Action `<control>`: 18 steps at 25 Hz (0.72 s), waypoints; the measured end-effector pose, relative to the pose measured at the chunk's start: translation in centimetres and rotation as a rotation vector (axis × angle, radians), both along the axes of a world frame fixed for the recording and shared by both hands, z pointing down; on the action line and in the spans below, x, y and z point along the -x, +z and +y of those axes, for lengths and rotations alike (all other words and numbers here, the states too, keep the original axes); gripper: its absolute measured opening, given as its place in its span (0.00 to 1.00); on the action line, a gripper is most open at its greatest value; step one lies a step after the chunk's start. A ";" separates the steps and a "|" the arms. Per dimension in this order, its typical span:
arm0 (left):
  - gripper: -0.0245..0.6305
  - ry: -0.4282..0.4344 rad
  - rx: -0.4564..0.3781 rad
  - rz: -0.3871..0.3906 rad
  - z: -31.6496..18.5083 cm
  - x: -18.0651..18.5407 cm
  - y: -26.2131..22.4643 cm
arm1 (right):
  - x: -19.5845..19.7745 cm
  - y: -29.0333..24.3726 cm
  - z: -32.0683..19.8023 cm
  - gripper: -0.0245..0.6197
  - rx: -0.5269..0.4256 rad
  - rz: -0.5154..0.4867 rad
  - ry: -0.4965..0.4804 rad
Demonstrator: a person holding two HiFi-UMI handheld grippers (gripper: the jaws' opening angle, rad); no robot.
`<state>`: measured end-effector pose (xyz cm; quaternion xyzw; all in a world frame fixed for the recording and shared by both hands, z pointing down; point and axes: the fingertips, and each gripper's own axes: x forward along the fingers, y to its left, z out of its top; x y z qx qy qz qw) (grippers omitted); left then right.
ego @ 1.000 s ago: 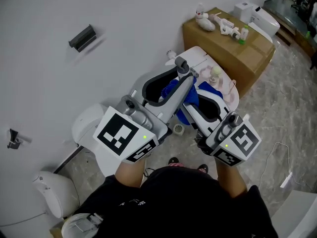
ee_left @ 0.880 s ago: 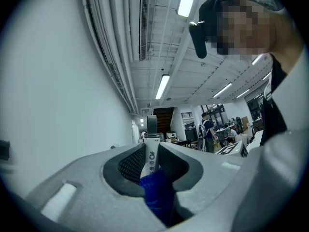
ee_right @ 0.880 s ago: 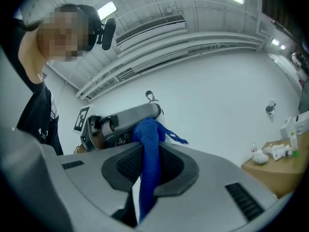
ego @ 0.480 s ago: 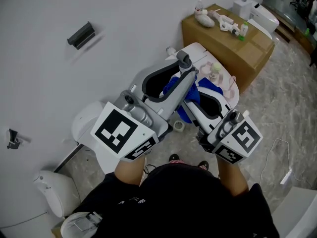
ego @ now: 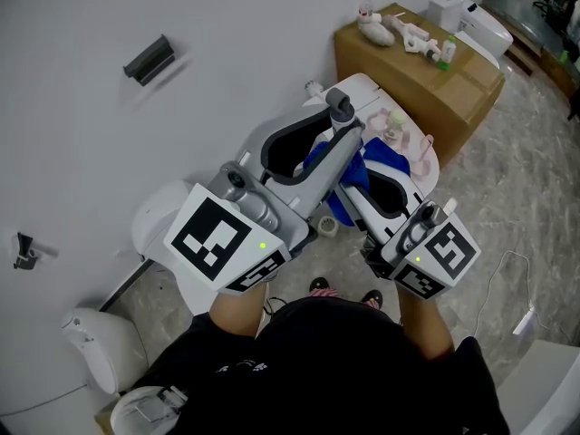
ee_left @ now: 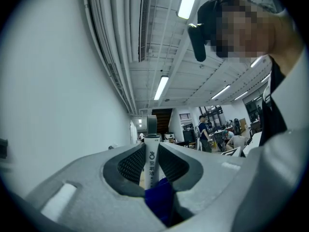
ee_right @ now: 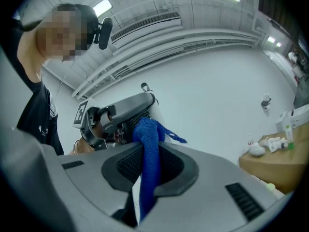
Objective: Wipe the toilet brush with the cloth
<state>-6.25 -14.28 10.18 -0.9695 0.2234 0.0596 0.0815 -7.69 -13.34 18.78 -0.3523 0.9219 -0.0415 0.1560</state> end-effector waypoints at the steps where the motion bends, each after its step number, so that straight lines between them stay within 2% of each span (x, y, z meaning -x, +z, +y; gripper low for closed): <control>1: 0.17 0.000 0.000 0.000 0.0 0.0 0.0 | 0.0 0.1 0.0 0.14 0.002 -0.003 0.000; 18: 0.17 0.017 -0.013 0.010 0.0 -0.2 -0.3 | -0.6 2.2 -0.3 0.14 0.051 -0.014 0.018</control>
